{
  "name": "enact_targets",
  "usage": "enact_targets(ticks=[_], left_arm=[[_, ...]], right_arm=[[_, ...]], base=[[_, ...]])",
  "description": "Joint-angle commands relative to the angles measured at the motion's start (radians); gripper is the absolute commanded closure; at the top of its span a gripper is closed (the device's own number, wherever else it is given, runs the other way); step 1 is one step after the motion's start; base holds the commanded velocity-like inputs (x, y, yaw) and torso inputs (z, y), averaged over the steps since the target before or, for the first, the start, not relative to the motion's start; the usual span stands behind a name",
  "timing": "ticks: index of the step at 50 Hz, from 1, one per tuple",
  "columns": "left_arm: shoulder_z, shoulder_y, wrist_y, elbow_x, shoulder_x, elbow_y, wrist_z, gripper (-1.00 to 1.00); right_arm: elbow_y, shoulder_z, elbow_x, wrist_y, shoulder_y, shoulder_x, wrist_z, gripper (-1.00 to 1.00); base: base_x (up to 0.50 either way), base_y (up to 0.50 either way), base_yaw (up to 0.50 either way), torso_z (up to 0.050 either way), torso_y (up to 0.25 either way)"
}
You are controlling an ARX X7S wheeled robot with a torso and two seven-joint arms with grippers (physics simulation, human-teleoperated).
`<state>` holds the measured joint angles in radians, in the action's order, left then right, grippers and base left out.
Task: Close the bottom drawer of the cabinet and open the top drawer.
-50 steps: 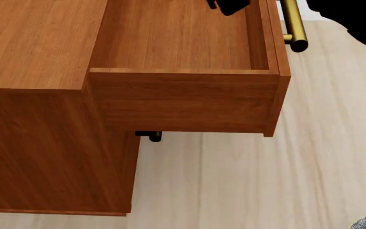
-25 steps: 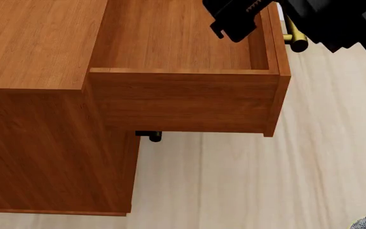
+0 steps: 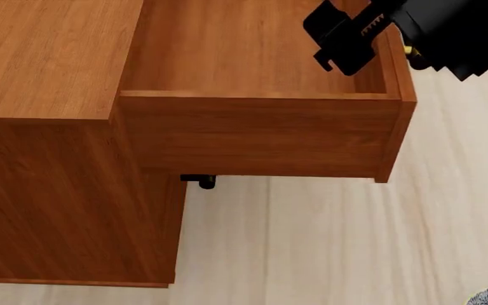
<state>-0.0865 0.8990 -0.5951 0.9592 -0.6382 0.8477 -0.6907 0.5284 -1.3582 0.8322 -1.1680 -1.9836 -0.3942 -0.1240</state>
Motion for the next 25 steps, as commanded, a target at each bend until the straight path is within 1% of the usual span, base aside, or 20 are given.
enact_targets(ticks=[1, 12, 25], left_arm=[[0.002, -0.002, 0.005, 0.000, -0.003, -0.001, 0.000, -1.00], [-0.002, -0.005, 0.010, -0.003, -0.002, -0.001, -0.001, -1.00], [-0.012, -0.003, 0.011, -0.006, 0.001, -0.001, -0.003, -1.00]], right_arm=[[-0.034, -0.051, -0.011, -0.031, 0.006, -0.040, -0.015, -1.00], [-0.055, -0.087, -0.028, -0.061, -0.010, -0.072, -0.022, -1.00], [-0.107, -0.086, -0.021, -0.108, -0.031, -0.136, 0.003, -1.00]], base=[[0.00, 0.00, 0.00, 0.000, 0.000], [0.00, 0.00, 0.00, 0.000, 0.000], [0.00, 0.00, -0.01, 0.000, 0.004]])
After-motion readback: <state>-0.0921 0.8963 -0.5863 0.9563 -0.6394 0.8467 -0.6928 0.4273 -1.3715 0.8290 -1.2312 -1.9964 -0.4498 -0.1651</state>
